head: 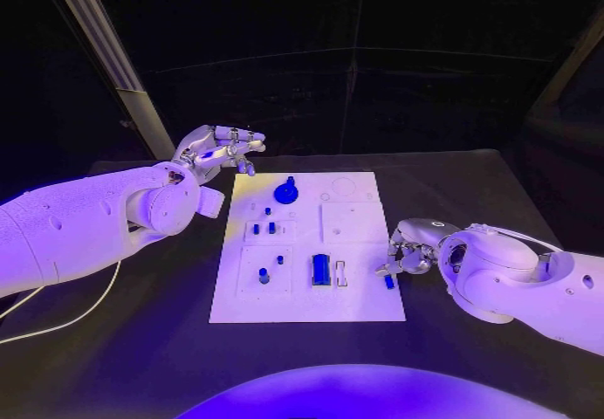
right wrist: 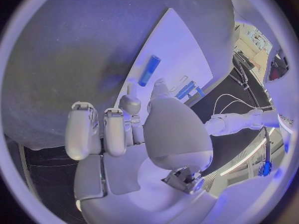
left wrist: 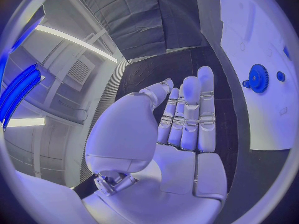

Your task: Assemble the parts on the task board

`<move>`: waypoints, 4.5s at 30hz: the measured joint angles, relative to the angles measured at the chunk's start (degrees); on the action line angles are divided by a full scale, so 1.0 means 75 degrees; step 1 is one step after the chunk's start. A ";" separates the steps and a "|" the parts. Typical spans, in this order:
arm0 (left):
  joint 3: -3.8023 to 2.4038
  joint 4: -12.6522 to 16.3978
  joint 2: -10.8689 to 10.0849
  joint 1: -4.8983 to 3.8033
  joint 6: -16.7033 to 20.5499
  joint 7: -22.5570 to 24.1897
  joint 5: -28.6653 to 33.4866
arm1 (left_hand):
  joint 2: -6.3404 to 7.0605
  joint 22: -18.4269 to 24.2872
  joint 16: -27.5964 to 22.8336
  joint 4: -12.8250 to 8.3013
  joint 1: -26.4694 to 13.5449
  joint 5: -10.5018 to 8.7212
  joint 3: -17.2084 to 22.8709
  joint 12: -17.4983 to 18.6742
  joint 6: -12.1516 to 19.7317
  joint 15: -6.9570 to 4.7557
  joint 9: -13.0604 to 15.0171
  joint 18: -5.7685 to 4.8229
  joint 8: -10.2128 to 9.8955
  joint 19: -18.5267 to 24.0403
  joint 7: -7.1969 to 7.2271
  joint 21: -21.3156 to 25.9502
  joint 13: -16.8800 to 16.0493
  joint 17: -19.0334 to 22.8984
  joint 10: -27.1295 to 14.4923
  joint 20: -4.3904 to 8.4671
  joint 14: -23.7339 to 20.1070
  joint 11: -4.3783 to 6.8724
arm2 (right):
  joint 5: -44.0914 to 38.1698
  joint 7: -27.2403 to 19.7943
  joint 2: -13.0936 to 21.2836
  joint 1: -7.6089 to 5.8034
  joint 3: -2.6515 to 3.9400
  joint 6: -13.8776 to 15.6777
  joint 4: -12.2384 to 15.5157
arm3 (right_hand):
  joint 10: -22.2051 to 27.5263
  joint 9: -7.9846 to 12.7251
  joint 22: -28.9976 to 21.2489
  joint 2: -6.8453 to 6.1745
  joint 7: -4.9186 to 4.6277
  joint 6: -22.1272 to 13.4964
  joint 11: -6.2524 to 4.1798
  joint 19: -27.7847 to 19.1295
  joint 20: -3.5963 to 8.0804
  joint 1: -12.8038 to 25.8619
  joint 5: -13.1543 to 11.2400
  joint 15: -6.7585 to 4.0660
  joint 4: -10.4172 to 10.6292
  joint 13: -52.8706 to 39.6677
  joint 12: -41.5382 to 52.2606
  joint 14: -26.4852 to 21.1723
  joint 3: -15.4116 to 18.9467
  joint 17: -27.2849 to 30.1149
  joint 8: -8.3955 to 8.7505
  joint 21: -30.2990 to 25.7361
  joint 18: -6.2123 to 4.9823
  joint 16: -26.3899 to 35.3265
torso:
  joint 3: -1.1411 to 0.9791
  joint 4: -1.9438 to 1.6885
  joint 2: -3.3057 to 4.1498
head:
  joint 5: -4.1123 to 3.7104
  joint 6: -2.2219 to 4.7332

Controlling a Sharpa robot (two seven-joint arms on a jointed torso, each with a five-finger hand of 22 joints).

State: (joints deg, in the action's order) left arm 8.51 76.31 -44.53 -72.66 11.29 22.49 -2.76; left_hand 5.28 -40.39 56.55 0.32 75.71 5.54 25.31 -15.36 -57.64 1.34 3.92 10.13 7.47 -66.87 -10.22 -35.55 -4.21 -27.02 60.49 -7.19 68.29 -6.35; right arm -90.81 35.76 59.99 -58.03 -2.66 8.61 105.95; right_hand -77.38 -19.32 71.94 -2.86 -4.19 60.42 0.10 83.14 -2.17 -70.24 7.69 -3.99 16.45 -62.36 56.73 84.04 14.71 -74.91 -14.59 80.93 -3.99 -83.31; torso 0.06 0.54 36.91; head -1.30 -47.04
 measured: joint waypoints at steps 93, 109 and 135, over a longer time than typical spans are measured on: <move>0.0050 0.0010 0.0036 0.0001 -0.0010 -0.0057 0.0000 | 0.0029 0.0011 0.0000 -0.0021 0.0029 0.0000 0.0021 -0.0027 0.0000 0.0000 0.0000 0.0000 -0.0002 0.0000 0.0000 0.0029 0.0000 0.0016 0.0001 0.0000 0.0000 0.0001 | 0.2607 -0.0206 -0.0864 0.0048 0.0002 0.1480 0.0086 | -0.0343 -0.0202 0.0401 -0.0145 0.0155 0.0743 -0.0205 0.0085 0.0085 -0.0426 0.2513 -0.0074 -0.0373 -0.0364 0.0249 -0.0011 -0.2749 0.0001 0.0730 0.0134 0.0000 -0.0117 | 0.0008 -0.0004 0.0009 | 0.0067 -0.0025; 0.0050 0.0038 0.0035 -0.0004 -0.0012 -0.0061 0.0000 | 0.0029 0.0011 0.0000 -0.0021 0.0029 0.0000 0.0021 -0.0027 0.0000 0.0000 0.0000 0.0000 -0.0007 0.0000 0.0000 0.0029 0.0000 0.0015 0.0001 0.0000 0.0000 0.0001 | 0.2831 0.0193 -0.1296 0.0047 0.0002 0.1347 -0.0253 | -0.0438 -0.0264 0.0400 -0.0129 0.0200 0.0838 -0.0245 0.0111 0.0112 -0.0334 0.2512 -0.0126 -0.0369 -0.0510 0.0428 -0.0012 -0.2745 0.0001 0.0663 0.0134 0.0000 -0.0117 | 0.0005 -0.0010 0.0007 | 0.0097 -0.0067; 0.0050 0.0039 0.0040 -0.0011 -0.0029 -0.0097 0.0000 | 0.0029 0.0013 0.0000 -0.0035 0.0029 0.0000 0.0007 -0.0029 0.0000 0.0000 0.0000 0.0000 -0.0007 0.0000 0.0000 0.0029 0.0003 0.0018 0.0001 0.0000 0.0000 0.0001 | 0.2678 0.0519 -0.1507 0.0041 0.0003 0.0878 -0.0327 | -0.0628 -0.0404 0.0398 -0.0081 0.0251 0.1032 -0.0269 0.0111 0.0111 0.0578 0.2394 -0.0141 0.0004 -0.0822 0.0751 0.0004 -0.2112 0.0001 0.0578 0.0178 0.0000 -0.0149 | 0.0001 -0.0004 0.0001 | 0.0104 -0.0078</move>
State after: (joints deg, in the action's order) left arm 8.89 76.60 -44.23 -72.74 11.07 21.76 -2.76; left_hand 5.50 -40.30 56.55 0.06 75.93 5.54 25.36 -15.57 -57.64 1.34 3.92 10.13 7.41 -66.87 -10.22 -35.33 -4.19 -26.88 60.50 -7.19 68.29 -6.35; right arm -70.72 39.65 48.68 -57.72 -2.63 15.20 103.50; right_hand -82.09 -22.35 74.93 -3.47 -2.31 68.16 -1.92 83.97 -1.34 -65.90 25.65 -5.04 16.48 -68.52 62.37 84.07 -1.12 -74.91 -10.26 82.27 -3.99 -84.43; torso 0.07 0.51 36.91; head -0.52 -47.63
